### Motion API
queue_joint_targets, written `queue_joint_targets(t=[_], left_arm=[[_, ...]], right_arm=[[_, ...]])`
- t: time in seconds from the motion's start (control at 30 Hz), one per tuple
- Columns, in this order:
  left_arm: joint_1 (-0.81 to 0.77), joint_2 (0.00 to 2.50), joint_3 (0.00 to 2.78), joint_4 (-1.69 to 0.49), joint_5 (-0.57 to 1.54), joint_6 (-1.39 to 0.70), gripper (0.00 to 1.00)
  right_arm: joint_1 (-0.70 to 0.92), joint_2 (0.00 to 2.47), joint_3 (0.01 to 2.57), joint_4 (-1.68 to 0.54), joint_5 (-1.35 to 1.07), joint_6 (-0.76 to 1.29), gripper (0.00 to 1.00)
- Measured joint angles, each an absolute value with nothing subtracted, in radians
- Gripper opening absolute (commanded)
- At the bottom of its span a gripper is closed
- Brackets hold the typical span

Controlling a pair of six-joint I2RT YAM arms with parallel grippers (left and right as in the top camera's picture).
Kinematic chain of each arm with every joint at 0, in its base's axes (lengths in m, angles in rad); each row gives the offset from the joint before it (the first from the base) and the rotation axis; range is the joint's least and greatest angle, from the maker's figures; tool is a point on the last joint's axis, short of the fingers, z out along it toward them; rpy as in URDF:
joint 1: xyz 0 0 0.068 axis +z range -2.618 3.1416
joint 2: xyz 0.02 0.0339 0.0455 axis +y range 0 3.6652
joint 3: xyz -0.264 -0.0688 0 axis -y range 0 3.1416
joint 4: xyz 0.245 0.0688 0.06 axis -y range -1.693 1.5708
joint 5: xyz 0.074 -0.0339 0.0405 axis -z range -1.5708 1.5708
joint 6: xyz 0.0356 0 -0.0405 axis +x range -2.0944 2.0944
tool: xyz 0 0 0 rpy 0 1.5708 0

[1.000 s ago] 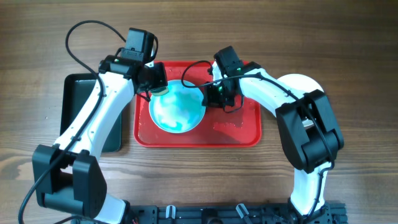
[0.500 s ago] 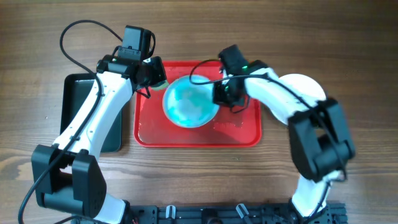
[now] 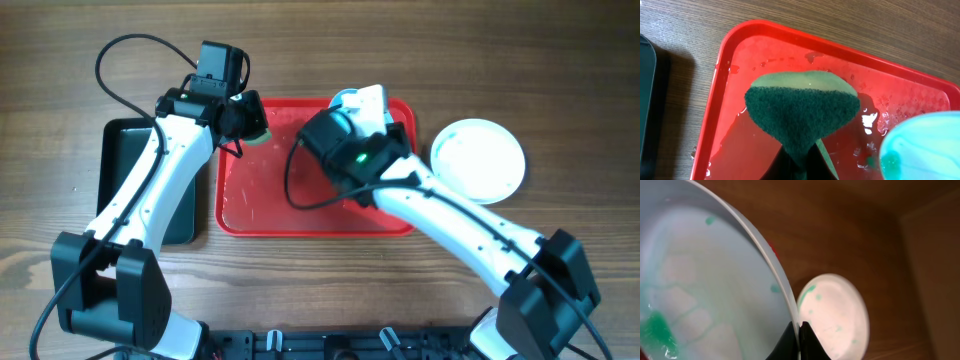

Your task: Clean dirty plates on tray and stack at the side

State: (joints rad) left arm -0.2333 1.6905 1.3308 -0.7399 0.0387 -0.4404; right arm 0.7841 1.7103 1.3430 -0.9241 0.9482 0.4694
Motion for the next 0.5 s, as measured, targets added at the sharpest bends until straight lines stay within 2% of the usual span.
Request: queue_joint_targets(t=[0.27, 0.5], left_arm=[[-0.233, 1.691, 1.331, -0.74, 0.039, -0.44, 0.04], [-0.233, 1.691, 1.331, -0.74, 0.039, -0.441, 0.04]], right_arm=[[0.921, 1.71, 1.343, -0.935, 1.398, 0.417, 0.04], [0.924, 1.71, 1.343, -0.934, 1.474, 0.368, 0.04]])
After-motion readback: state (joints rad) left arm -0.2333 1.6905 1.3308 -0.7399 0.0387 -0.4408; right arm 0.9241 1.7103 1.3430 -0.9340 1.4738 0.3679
